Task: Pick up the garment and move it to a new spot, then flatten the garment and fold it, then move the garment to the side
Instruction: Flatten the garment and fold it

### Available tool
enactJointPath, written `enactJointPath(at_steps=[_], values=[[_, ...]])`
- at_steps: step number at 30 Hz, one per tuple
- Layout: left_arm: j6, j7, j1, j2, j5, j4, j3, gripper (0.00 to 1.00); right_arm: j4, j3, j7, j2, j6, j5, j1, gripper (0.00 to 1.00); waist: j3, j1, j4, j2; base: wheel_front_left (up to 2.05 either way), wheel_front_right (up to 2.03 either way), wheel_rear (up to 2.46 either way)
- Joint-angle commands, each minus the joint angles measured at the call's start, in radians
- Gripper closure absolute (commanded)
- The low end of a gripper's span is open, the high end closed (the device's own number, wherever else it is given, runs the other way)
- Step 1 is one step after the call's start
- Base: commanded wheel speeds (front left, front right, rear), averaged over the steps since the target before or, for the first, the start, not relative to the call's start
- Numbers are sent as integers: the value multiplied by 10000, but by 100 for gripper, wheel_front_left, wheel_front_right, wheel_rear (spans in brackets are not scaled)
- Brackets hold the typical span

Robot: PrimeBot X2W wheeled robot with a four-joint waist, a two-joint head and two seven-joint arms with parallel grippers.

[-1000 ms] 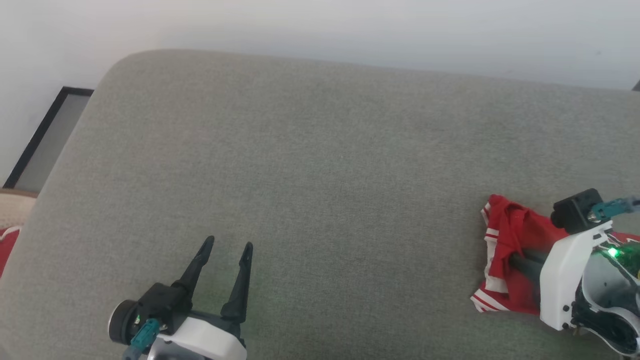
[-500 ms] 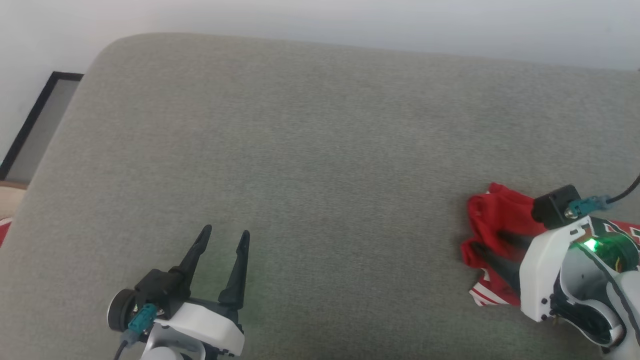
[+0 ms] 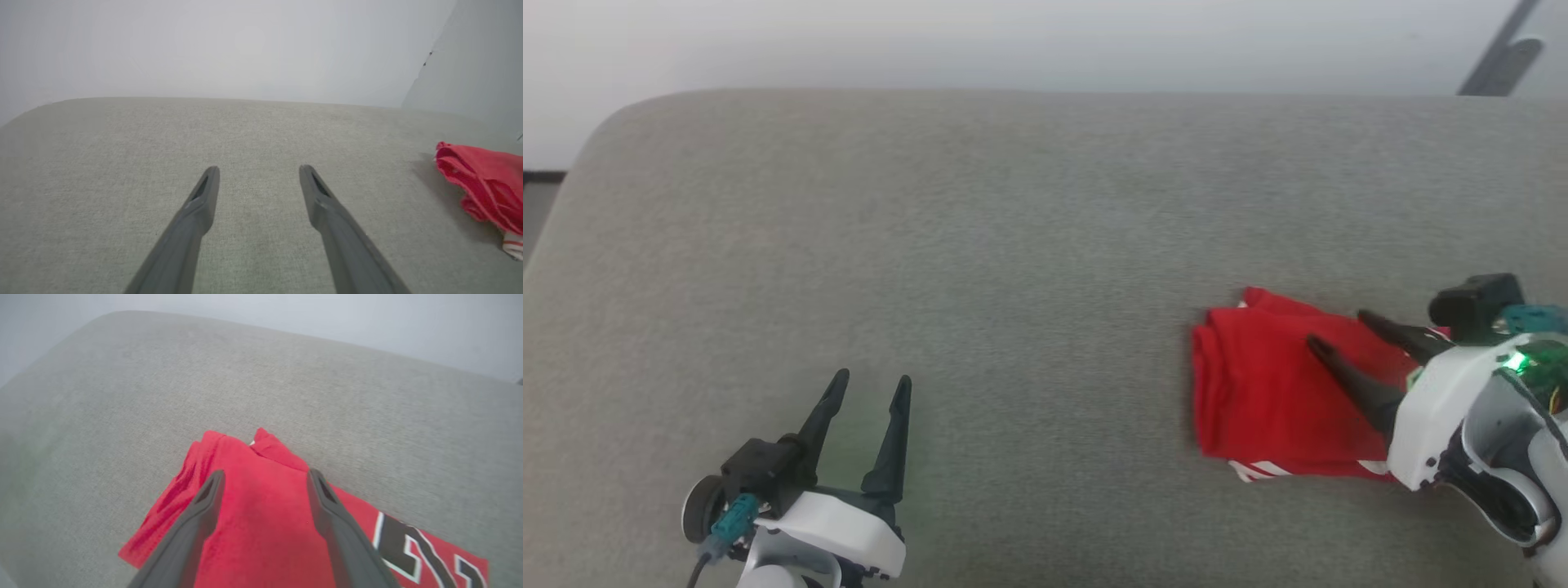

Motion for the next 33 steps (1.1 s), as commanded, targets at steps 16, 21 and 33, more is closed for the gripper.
enactJointPath(at_steps=[16,21,33], values=[[-17,-44,451,100,-283,-111,575,0,2974,-865,-5072,1117,-7,-738,281,0,-1197,0,-1144,0,0,0,0],[-17,-43,960,81,-86,-431,850,0,2908,-1568,-5374,1441,-6,-1147,637,0,-1439,0,-1160,0,0,0,0],[-17,-44,2104,-46,312,-1640,1323,0,466,-3583,-5377,1901,-7,-2240,2717,0,-1060,0,-675,0,0,0,0]])
